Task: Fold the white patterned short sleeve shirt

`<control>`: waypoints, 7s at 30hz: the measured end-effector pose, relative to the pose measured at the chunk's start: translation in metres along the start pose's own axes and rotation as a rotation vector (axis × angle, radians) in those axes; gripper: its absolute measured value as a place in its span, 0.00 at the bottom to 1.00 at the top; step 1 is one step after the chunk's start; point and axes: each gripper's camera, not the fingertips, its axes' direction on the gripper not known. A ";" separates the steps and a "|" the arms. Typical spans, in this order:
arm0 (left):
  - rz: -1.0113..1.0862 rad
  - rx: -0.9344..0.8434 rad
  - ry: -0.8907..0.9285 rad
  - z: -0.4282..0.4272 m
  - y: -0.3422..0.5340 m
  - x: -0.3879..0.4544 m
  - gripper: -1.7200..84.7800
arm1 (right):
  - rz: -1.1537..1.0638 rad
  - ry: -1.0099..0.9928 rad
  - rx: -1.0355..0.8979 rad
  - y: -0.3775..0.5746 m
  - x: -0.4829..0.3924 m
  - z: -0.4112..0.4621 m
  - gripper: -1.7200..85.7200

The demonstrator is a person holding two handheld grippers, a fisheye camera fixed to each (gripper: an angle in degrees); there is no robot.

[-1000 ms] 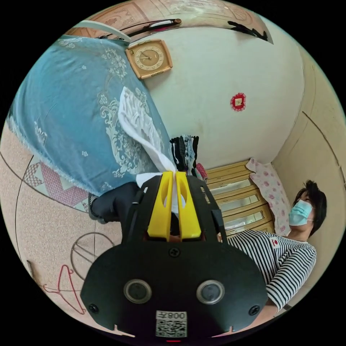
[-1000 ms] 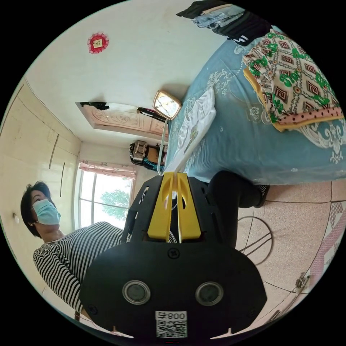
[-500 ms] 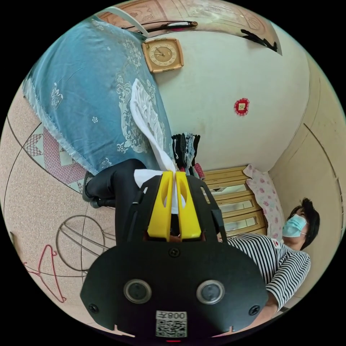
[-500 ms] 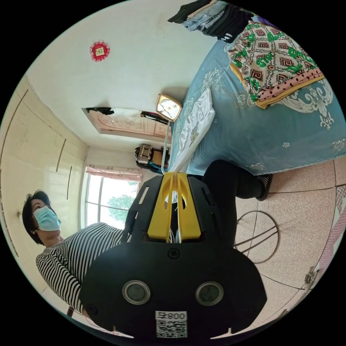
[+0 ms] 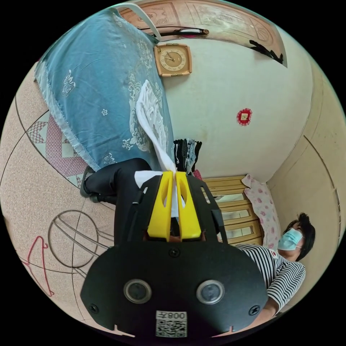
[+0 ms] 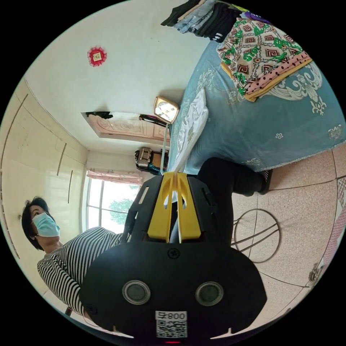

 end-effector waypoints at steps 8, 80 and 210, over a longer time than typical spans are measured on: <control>-0.034 0.007 0.005 0.014 -0.025 -0.013 0.04 | 0.009 0.011 0.002 -0.038 0.014 0.023 0.03; -0.027 0.145 -0.107 0.379 -0.758 -0.183 0.08 | 0.116 0.202 -0.145 -0.977 0.237 0.563 0.04; 0.585 -0.254 -0.923 0.637 -0.903 0.070 0.12 | -0.544 0.835 -0.339 -1.124 -0.188 0.627 0.09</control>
